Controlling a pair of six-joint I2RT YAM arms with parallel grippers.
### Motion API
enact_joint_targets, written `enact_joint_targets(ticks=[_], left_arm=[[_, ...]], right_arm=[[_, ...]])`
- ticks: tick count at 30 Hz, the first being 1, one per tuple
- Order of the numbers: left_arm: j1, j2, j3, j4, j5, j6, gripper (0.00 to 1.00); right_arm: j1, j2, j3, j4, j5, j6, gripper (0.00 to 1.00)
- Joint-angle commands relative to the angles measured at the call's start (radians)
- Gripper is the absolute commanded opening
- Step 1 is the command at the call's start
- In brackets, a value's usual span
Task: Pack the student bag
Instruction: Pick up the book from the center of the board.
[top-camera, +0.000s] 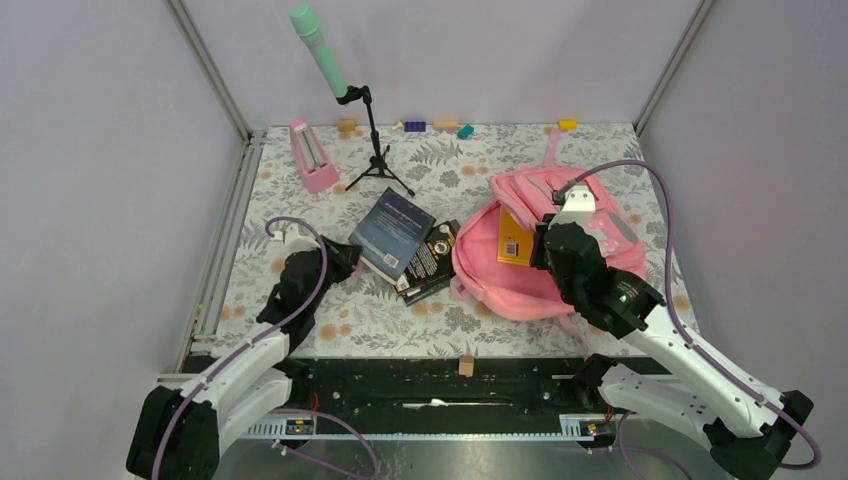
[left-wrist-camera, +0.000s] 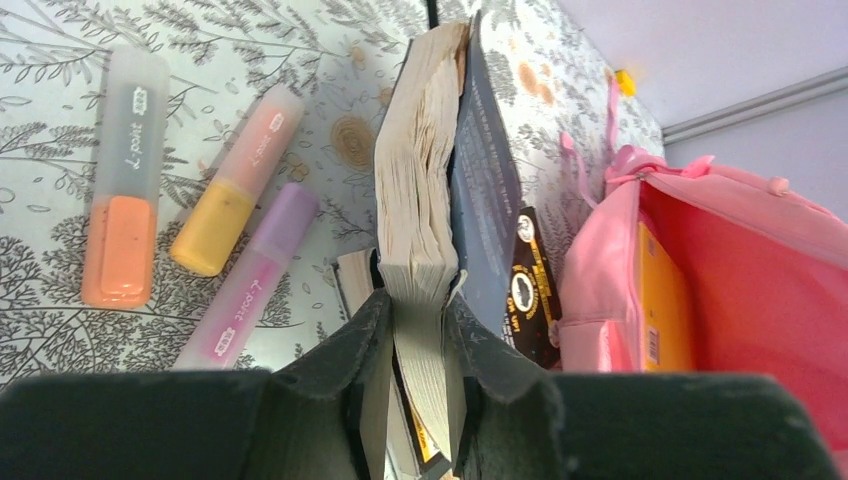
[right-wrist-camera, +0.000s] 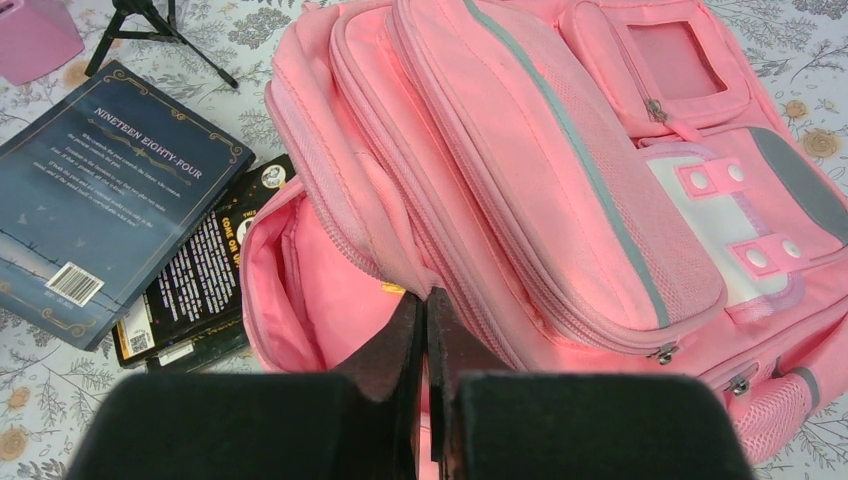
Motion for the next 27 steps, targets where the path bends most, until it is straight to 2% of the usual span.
enact_joint_targets(ticks=[1,15,27], left_arm=[[0.019,-0.096,-0.009,0.09,0.098,0.023,0.0],[0.023,-0.34,0.067,-0.019,0.298,0.084,0.0],[0.023,-0.39,0.105,-0.018,0.4,0.042,0.0]], right_arm=[[0.006,-0.026,0.047,0.062,0.013,0.013,0.0],[0.007,-0.031,0.056,0.045,0.018,0.01,0.0],[0.007,-0.031,0.055,0.045,0.017,0.012,0.0]])
